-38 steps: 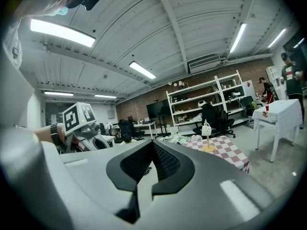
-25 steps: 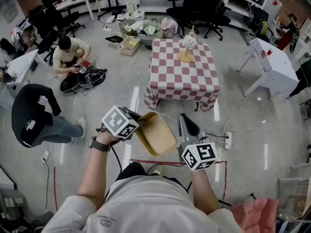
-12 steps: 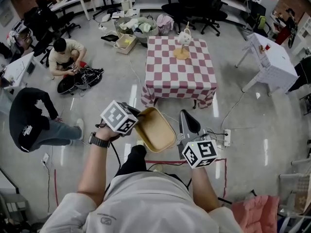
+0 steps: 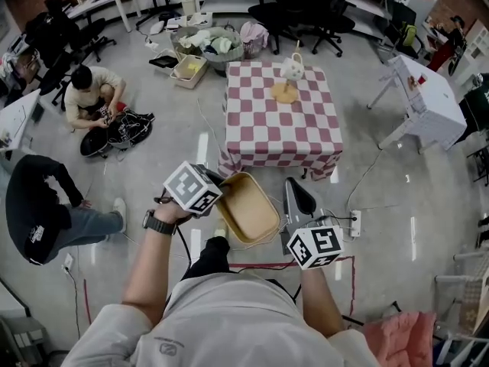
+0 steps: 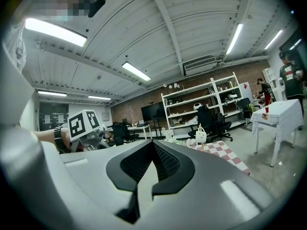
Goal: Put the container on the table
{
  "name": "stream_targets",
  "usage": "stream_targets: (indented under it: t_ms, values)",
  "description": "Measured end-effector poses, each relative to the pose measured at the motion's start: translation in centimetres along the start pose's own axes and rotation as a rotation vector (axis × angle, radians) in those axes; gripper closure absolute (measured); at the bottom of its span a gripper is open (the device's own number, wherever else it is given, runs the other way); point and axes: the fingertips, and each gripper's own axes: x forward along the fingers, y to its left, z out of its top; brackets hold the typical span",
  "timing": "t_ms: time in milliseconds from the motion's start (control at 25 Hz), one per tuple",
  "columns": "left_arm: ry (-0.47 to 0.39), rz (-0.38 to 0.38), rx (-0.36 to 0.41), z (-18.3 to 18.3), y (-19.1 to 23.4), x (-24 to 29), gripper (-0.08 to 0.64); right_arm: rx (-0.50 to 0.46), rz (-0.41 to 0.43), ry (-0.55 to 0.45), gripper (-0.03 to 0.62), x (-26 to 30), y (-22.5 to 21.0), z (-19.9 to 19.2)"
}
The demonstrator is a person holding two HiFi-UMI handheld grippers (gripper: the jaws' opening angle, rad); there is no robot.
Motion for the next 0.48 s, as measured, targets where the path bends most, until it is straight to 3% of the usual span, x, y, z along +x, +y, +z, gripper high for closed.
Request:
stream_targets:
  t_ms: [480]
  values:
    - [0.060, -0.062, 0.020, 2.8, 14.8, 1.7, 0.543, 0.020, -0.078, 0.055, 0.583, 14.5, -1.1, -0.4]
